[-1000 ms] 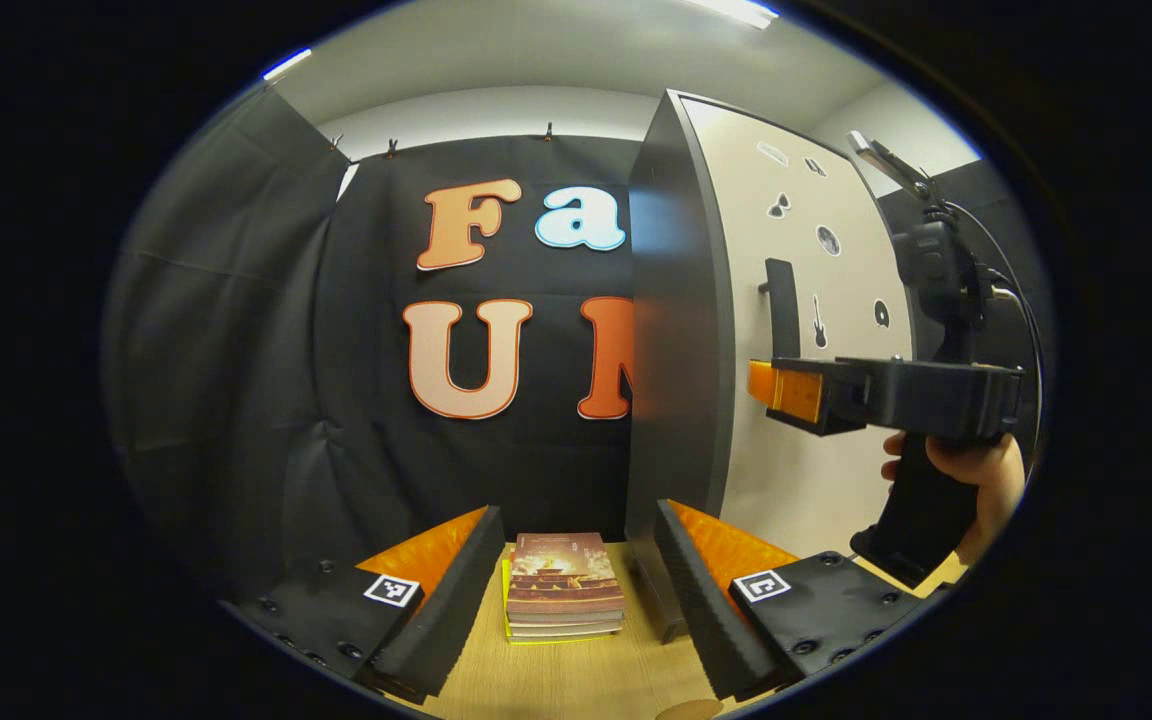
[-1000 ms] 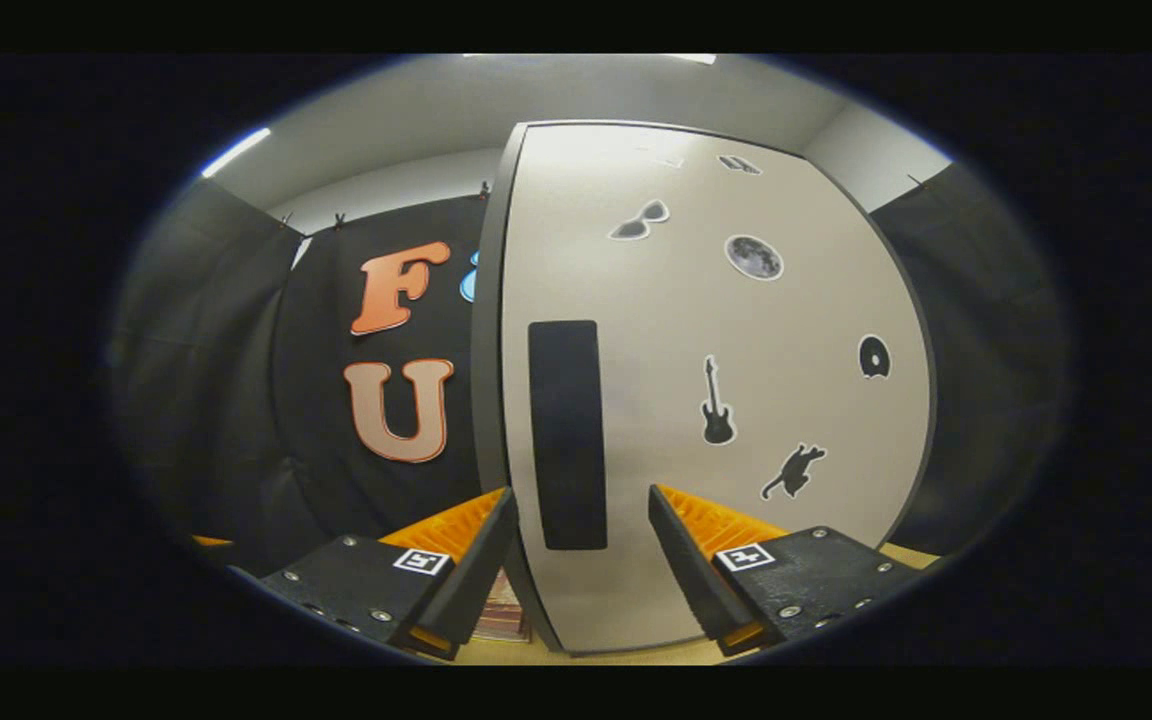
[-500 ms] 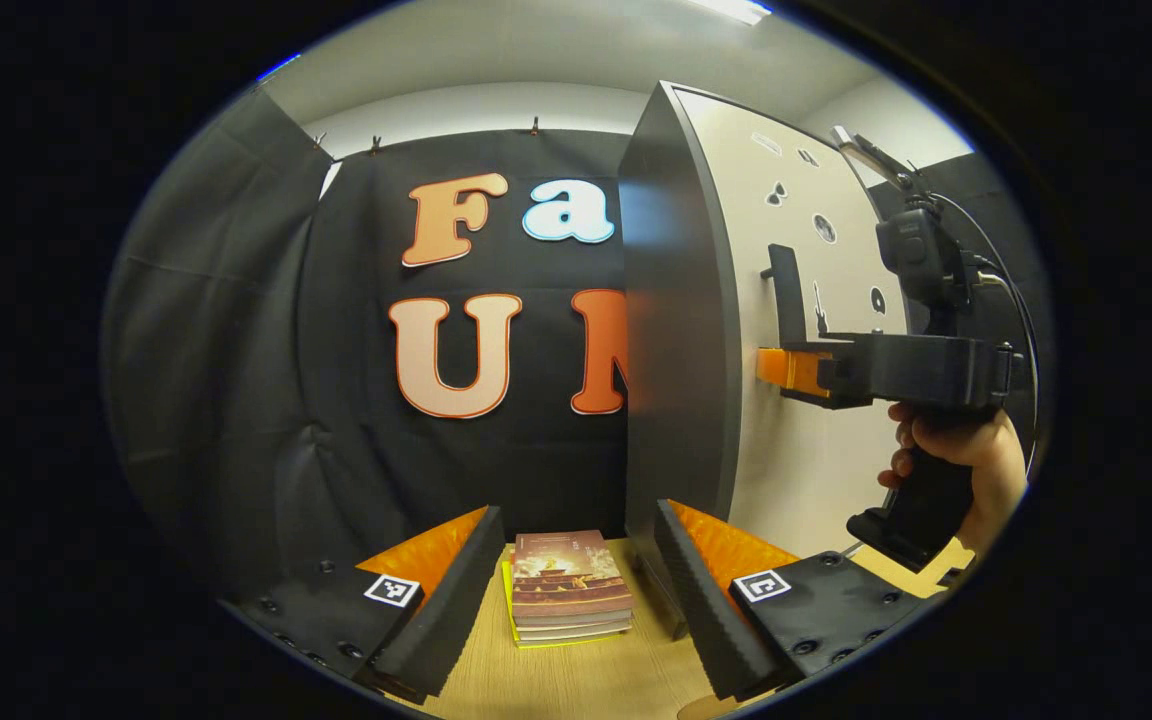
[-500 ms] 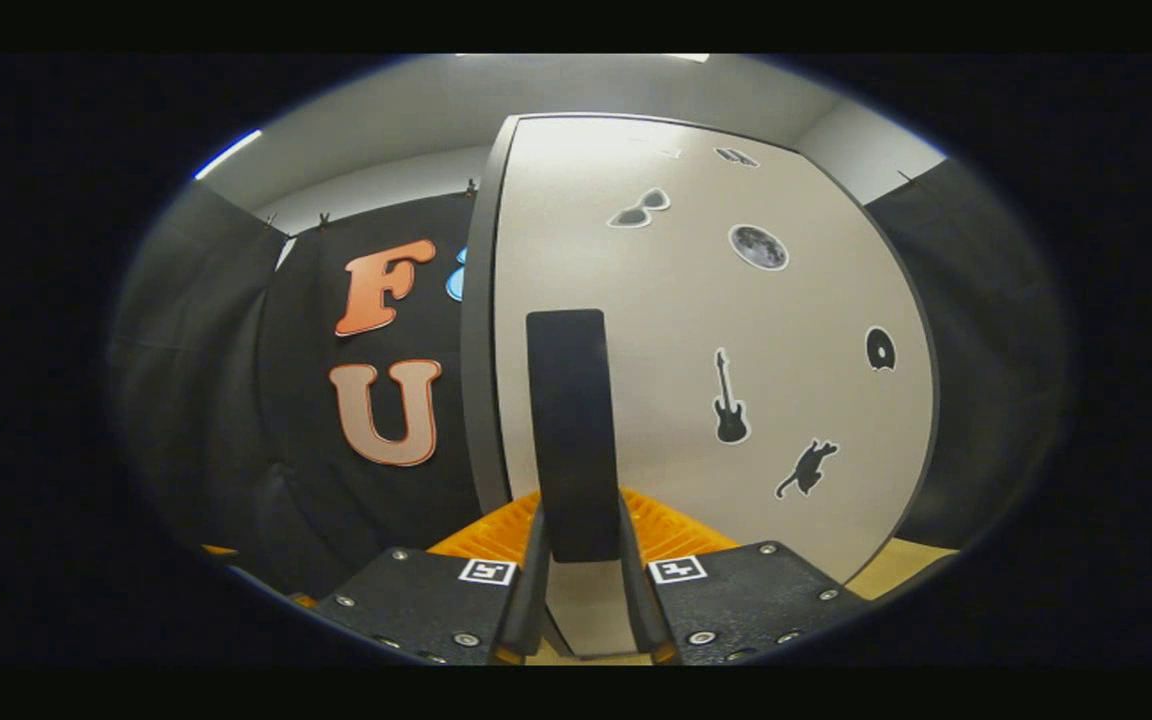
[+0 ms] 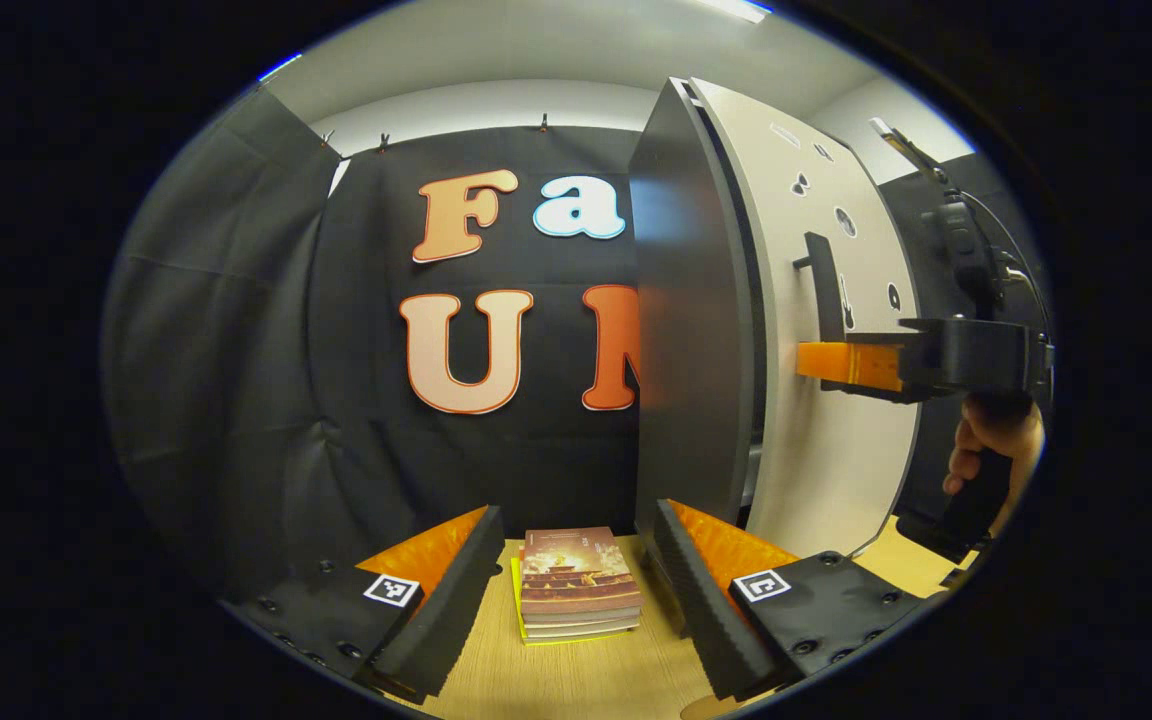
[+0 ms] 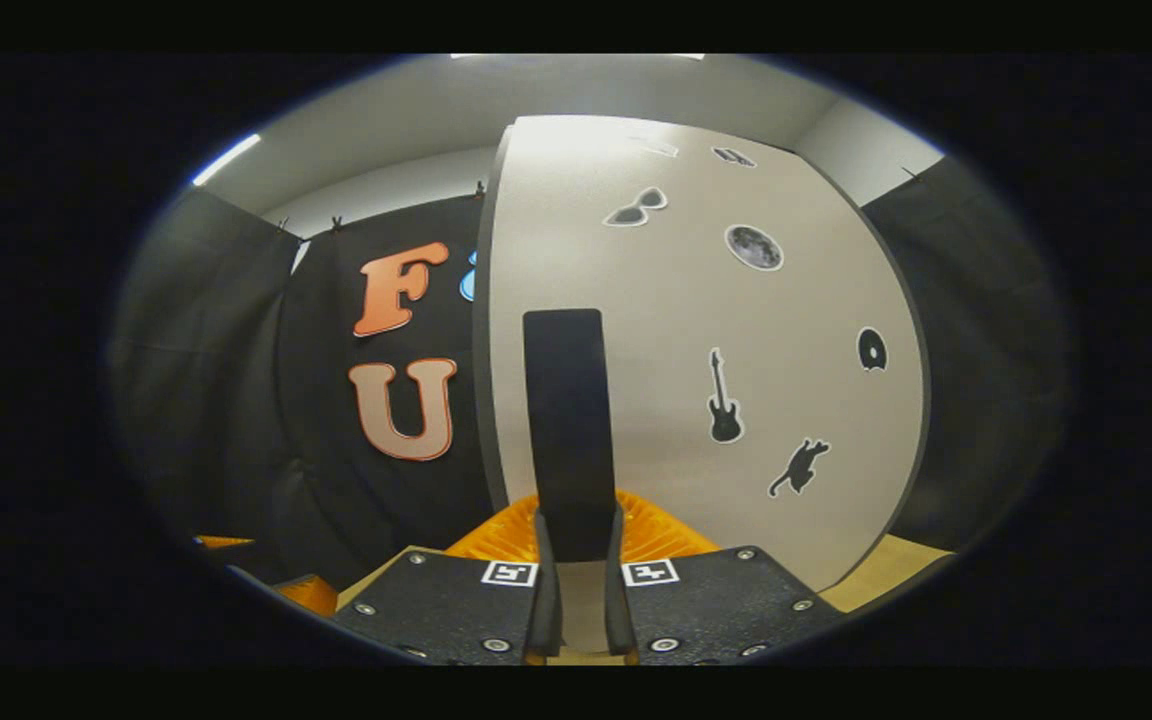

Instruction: Open the cabinet door with the right hand, grasp the bottle in the cabinet with the left hand and place it on the coaster, then close the cabinet door with the right hand.

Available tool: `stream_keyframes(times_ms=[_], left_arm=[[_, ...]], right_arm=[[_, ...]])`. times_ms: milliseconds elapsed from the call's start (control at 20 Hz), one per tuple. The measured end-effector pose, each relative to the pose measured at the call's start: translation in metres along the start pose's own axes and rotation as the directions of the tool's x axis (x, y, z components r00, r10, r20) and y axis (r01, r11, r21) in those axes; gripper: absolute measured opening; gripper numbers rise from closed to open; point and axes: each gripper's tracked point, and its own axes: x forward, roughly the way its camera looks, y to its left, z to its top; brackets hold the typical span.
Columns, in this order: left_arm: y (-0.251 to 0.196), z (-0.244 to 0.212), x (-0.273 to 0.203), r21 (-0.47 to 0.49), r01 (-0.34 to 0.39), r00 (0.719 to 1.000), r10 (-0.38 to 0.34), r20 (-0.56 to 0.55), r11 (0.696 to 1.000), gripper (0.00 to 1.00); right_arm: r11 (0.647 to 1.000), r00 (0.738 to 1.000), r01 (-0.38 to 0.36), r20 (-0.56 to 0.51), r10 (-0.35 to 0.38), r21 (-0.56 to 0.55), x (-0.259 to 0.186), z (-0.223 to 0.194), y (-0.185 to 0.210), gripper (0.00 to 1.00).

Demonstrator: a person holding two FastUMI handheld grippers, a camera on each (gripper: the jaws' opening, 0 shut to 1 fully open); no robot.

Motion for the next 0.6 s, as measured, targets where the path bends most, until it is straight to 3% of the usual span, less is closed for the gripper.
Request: stream_keyframes(times_ms=[400, 600], left_arm=[[-0.028, 0.016, -0.005, -0.01, -0.018, 1.0, 0.019, 0.022, 1.0, 0.98], [-0.058, 0.02, -0.017, -0.014, -0.002, 0.999, 0.002, 0.038, 1.0, 0.98]], right_arm=[[0.997, 0.998, -0.07, 0.0, 0.07, 0.021, -0.037, 0.01, -0.009, 0.13], [0.995, 0.995, -0.096, -0.006, 0.096, 0.037, -0.04, 0.01, -0.013, 0.19]])
